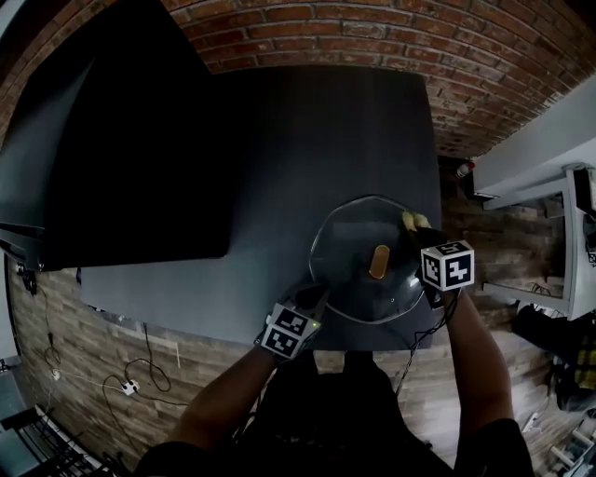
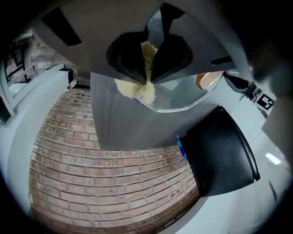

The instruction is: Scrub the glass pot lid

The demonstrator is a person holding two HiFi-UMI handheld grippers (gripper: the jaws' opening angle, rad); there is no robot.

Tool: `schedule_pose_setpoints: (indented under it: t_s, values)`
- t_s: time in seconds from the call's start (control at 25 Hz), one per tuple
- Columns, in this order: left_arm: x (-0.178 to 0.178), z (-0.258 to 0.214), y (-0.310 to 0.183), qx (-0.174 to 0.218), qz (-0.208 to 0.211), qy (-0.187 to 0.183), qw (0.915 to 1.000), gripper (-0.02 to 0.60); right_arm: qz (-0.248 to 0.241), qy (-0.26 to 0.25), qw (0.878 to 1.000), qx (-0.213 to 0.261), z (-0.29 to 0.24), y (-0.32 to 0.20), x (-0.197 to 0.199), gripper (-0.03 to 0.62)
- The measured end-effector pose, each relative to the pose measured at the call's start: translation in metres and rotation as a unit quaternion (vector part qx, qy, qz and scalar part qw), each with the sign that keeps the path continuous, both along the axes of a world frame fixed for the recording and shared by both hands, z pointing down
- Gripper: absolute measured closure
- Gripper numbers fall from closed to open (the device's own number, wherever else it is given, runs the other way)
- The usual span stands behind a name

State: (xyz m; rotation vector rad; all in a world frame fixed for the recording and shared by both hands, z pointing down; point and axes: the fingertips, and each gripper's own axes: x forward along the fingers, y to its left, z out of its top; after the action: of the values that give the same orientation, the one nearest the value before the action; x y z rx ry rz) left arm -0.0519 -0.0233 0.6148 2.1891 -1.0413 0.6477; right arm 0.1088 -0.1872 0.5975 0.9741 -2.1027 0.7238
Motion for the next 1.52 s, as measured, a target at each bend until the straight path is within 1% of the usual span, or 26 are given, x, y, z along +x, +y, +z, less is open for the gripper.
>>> schedule_pose_setpoints:
  t_s: [0.12,0.24,0.32,0.48,0.76,1.0,1.12,1.24,1.32,1.4,1.52]
  values:
    - [0.0,0.0,-0.001,0.0,0.0,0.002,1.0,0.551,-0.017,0.013,1.0,-0.012,0.003,-0.015,-0.007,0.553]
    - [-0.001,0.001,-0.002,0.001,-0.001,0.004,1.0,0.551,-0.03,0.009,0.999,-0.043,0.006,-0.029,-0.018,0.553]
    - [0.0,-0.001,-0.002,-0.001,-0.002,0.006,1.0,0.551,-0.045,0.021,0.997,-0.055,0.008,-0.036,-0.023,0.553]
    - [0.0,0.002,-0.001,0.0,-0.004,0.008,1.0,0.551,-0.085,0.052,0.994,-0.053,0.01,-0.044,-0.04,0.553]
    - [0.0,0.0,-0.002,-0.002,-0.006,0.01,0.9999,0.551,-0.133,0.065,0.987,-0.063,0.011,-0.051,-0.081,0.553]
    - [0.0,0.0,-0.002,-0.001,-0.006,0.013,0.9999,0.551,-0.194,0.083,0.975,-0.07,0.011,-0.04,-0.119,0.553]
    - [0.0,0.0,-0.002,-0.001,-0.008,0.014,0.9999,0.551,-0.243,0.093,0.963,-0.066,0.01,-0.024,-0.144,0.553]
    - [0.0,0.0,-0.002,0.0,-0.009,0.016,0.9998,0.551,-0.302,0.11,0.945,-0.057,0.011,-0.004,-0.166,0.553]
    - [0.0,0.0,-0.002,0.0,-0.009,0.017,0.9998,0.551,-0.337,0.113,0.933,-0.056,0.011,0.012,-0.18,0.553]
    - [0.0,0.0,-0.002,0.001,-0.01,0.017,0.9998,0.551,-0.371,0.112,0.92,-0.057,0.011,0.03,-0.191,0.553]
    - [0.0,0.0,-0.002,0.002,-0.013,0.017,0.9998,0.551,-0.427,0.121,0.895,-0.051,0.007,0.059,-0.202,0.553]
